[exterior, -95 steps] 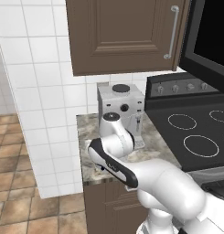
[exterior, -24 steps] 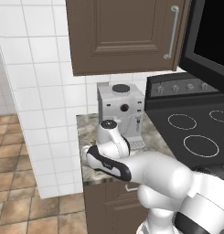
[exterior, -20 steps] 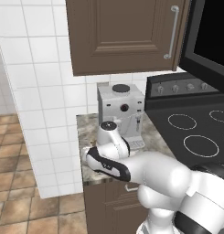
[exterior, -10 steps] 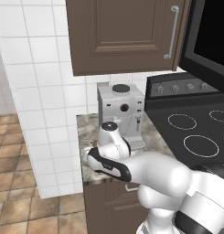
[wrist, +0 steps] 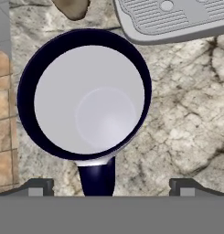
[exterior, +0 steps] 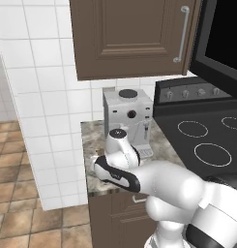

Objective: Pick the mug from the counter and place it inside the microwave. Then close the microwave.

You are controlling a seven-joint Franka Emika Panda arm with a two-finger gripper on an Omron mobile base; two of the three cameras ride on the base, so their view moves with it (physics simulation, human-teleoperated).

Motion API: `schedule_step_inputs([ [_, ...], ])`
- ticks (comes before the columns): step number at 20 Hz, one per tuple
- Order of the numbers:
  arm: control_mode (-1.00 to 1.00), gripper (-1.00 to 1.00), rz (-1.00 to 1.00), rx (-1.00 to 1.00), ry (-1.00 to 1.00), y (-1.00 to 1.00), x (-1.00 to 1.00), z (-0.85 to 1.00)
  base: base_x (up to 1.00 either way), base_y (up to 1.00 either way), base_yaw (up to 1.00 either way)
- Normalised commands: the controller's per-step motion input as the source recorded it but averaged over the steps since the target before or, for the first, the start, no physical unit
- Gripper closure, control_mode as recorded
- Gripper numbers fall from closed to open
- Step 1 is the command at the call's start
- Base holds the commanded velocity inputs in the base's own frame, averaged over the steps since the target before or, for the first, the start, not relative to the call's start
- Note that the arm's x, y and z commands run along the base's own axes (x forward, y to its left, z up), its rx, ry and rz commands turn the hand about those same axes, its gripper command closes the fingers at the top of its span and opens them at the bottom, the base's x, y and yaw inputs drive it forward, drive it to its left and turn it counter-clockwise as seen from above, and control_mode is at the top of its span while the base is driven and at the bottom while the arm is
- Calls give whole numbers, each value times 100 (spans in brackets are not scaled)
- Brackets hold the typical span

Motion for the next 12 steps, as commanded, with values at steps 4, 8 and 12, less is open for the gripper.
schedule_step_inputs([
  [4,-100,-100,0,0,0,0,0,-4,0,0,0],
  [8,-100,-100,0,0,0,0,3,-12,0,0,0],
  [12,-100,-100,0,0,0,0,13,-11,0,0,0],
])
